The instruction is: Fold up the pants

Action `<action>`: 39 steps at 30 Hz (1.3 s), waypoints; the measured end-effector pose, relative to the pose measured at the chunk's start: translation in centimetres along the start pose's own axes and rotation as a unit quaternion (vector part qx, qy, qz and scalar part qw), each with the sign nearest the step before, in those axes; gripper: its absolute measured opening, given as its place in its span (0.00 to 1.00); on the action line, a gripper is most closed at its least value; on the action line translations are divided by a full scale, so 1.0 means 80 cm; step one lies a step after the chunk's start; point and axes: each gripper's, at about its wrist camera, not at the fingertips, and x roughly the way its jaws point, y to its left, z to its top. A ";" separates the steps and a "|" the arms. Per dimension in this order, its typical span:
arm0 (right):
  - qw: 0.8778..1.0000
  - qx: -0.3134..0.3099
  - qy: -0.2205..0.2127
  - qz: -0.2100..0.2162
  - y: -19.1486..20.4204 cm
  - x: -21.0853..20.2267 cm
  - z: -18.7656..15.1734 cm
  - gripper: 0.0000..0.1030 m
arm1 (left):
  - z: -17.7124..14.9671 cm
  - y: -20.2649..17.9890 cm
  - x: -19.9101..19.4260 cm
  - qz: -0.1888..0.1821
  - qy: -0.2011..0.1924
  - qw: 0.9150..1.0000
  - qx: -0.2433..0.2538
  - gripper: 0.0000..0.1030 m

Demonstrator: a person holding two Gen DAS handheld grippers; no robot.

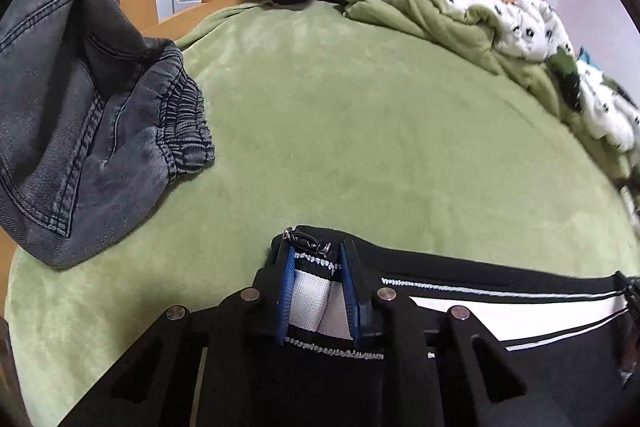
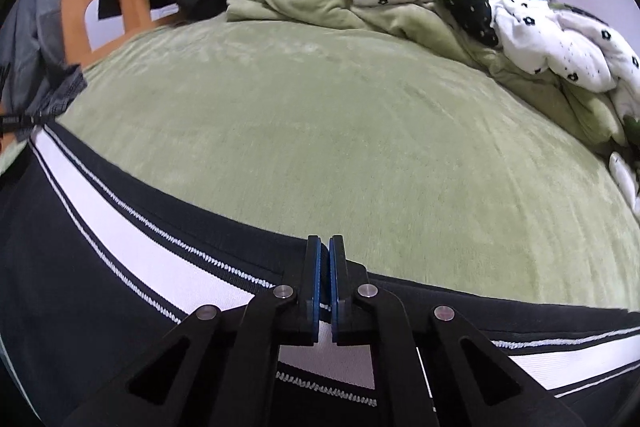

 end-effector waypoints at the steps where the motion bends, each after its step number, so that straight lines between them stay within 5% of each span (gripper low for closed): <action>1: 1.000 -0.002 0.004 -0.002 0.000 0.005 -0.001 0.03 | -0.002 -0.003 0.002 0.008 -0.001 1.000 0.006 0.21; 7: 0.999 0.007 0.031 -0.011 -0.001 0.025 -0.004 0.10 | -0.002 -0.018 -0.003 0.048 -0.003 0.998 0.026 0.28; 12: 0.998 0.046 -0.001 -0.039 -0.023 -0.018 -0.002 0.31 | -0.009 -0.014 -0.041 0.052 -0.022 0.998 0.034 0.28; 18: 0.993 0.082 0.049 -0.071 -0.052 0.004 -0.033 0.30 | -0.028 -0.022 -0.070 -0.016 -0.008 1.000 0.012 0.28; 22: 0.989 0.103 0.034 -0.099 -0.051 0.008 -0.021 0.30 | -0.053 -0.022 -0.092 -0.049 0.014 0.999 0.012 0.28; 27: 0.986 0.138 0.017 -0.092 -0.036 -0.026 -0.018 0.31 | -0.102 0.003 -0.138 -0.052 0.009 0.998 0.014 0.30; 30: 0.986 0.148 0.008 -0.079 -0.020 -0.051 -0.023 0.39 | -0.127 0.020 -0.158 -0.044 0.003 0.999 0.003 0.56; 39: 0.983 0.163 0.019 -0.076 0.024 -0.107 -0.032 0.45 | -0.180 0.053 -0.181 -0.056 -0.011 0.998 -0.033 0.56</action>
